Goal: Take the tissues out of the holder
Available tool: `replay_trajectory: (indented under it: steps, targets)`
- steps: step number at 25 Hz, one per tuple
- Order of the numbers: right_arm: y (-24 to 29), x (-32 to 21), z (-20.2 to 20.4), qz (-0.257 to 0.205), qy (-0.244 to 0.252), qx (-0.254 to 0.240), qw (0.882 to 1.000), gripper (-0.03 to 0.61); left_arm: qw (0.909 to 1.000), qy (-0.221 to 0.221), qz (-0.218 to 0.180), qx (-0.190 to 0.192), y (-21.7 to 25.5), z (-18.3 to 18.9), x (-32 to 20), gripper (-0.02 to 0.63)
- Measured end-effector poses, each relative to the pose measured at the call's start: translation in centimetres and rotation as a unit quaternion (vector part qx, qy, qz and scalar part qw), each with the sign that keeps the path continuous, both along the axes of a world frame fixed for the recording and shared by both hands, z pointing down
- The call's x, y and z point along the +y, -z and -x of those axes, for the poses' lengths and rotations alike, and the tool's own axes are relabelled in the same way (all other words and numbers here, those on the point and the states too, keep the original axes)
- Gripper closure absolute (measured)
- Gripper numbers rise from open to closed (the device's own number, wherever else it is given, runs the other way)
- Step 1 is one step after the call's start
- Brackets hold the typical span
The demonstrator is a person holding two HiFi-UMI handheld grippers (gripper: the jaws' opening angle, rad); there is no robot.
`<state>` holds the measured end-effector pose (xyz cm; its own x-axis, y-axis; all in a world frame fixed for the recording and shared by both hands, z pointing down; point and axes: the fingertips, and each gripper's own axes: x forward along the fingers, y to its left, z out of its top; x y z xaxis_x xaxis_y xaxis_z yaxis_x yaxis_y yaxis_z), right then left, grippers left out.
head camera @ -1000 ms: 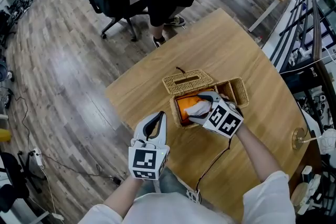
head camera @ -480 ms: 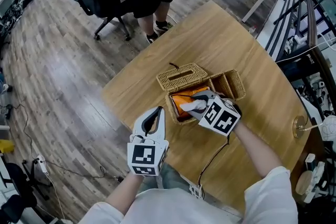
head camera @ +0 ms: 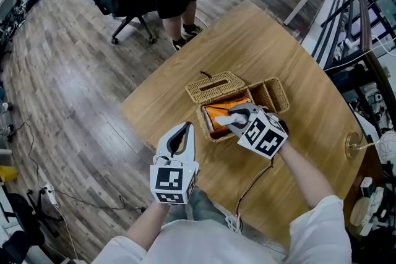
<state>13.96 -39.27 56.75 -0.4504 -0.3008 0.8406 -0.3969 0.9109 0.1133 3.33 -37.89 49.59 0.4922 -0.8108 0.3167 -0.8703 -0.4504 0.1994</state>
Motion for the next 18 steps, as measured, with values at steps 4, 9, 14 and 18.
replay_trajectory:
  steps: [4, 9, 14, 18]
  targets:
    - [0.9, 0.1, 0.2, -0.006, 0.002, 0.006, 1.000, 0.476, 1.0000, 0.001, -0.004, 0.004, 0.5, 0.4, 0.0, 0.604]
    - [2.6, 0.3, 0.4, -0.020, 0.009, 0.013, 1.000, 0.477, 0.9999, -0.001, -0.012, 0.005, 1.3, 0.4, 0.0, 0.604]
    - [4.0, 0.5, 0.5, -0.031, 0.006, 0.013, 0.999, 0.477, 0.9997, -0.006, -0.021, 0.007, 2.1, 0.4, 0.1, 0.604]
    - [5.4, 0.5, 0.2, -0.045, -0.004, 0.018, 0.999, 0.477, 0.9995, -0.011, -0.028, 0.008, 3.0, 0.4, 0.2, 0.603]
